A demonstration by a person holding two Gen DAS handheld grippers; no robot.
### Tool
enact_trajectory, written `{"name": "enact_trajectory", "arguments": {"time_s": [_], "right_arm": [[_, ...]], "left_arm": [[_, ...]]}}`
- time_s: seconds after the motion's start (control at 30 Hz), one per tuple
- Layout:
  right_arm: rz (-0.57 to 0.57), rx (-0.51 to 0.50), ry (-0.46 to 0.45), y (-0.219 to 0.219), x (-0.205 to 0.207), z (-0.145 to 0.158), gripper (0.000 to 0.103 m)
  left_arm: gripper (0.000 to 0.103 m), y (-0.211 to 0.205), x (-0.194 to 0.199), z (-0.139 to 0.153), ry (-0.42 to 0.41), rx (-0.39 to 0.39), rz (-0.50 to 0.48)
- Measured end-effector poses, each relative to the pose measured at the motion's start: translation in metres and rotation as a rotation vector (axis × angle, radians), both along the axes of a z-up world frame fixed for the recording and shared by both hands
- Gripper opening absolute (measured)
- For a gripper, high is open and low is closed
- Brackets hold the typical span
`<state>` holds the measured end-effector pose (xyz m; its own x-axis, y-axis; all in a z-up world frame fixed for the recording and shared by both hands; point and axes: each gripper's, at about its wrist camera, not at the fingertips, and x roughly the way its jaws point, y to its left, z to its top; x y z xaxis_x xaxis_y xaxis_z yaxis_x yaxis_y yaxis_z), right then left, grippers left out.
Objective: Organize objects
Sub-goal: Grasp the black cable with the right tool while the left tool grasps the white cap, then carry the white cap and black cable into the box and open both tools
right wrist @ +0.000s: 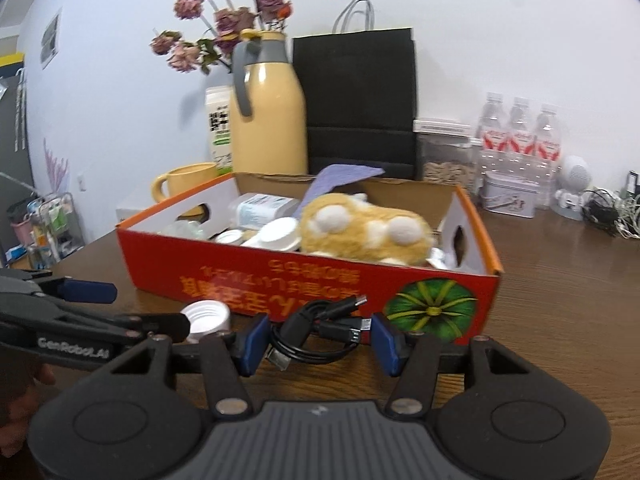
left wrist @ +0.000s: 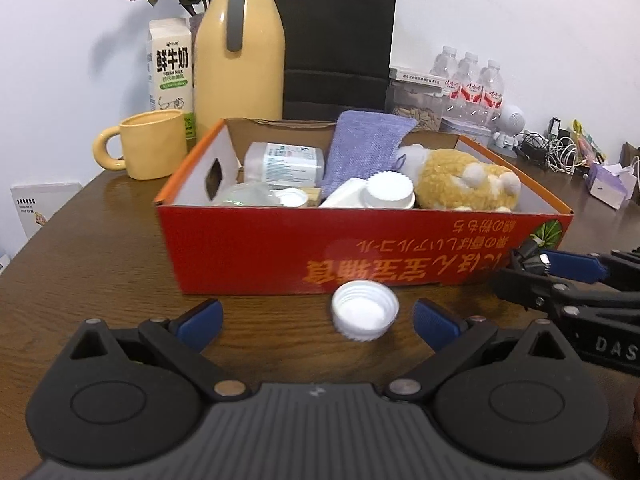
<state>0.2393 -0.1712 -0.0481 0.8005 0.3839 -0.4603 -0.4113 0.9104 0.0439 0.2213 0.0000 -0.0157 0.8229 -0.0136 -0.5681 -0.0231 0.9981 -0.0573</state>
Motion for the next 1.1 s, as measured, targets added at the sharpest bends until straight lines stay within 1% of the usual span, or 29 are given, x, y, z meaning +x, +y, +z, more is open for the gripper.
{"name": "enact_trajectory", "arguments": {"time_s": [0.2,0.4,0.47,0.5,0.53,0.57,0.63,0.77,1.1], "right_arm": [[-0.033,0.008,-0.008,-0.014,0.002,-0.001,0.054],[-0.034,0.002,-0.015,-0.014,0.001,-0.001,0.054],[-0.034,0.000,-0.015,-0.014,0.001,-0.002,0.054],[-0.034,-0.002,-0.015,-0.014,0.001,-0.002,0.054],[-0.033,-0.004,-0.015,-0.013,0.001,-0.002,0.054],[-0.032,-0.006,-0.014,-0.013,0.001,-0.002,0.054],[-0.031,-0.012,-0.014,-0.011,0.000,-0.002,0.054],[-0.035,-0.019,-0.019,-0.010,0.000,-0.003,0.054],[-0.033,-0.018,-0.046,-0.010,-0.004,-0.001,0.054]], "left_arm": [[0.103,-0.012,0.017,-0.006,0.042,0.038,0.024],[0.103,-0.017,0.023,-0.010,0.063,0.061,0.038],[0.100,-0.018,0.025,-0.010,0.068,0.062,0.034],[0.091,-0.019,0.025,-0.011,0.068,0.062,0.033],[0.077,-0.019,0.025,-0.011,0.069,0.061,0.032],[0.070,-0.019,0.025,-0.012,0.072,0.054,0.026],[0.041,-0.019,0.021,-0.010,0.053,0.049,0.014],[0.041,-0.019,0.017,-0.010,0.039,0.033,0.004],[0.041,-0.019,0.001,0.002,-0.031,0.013,-0.011]]}}
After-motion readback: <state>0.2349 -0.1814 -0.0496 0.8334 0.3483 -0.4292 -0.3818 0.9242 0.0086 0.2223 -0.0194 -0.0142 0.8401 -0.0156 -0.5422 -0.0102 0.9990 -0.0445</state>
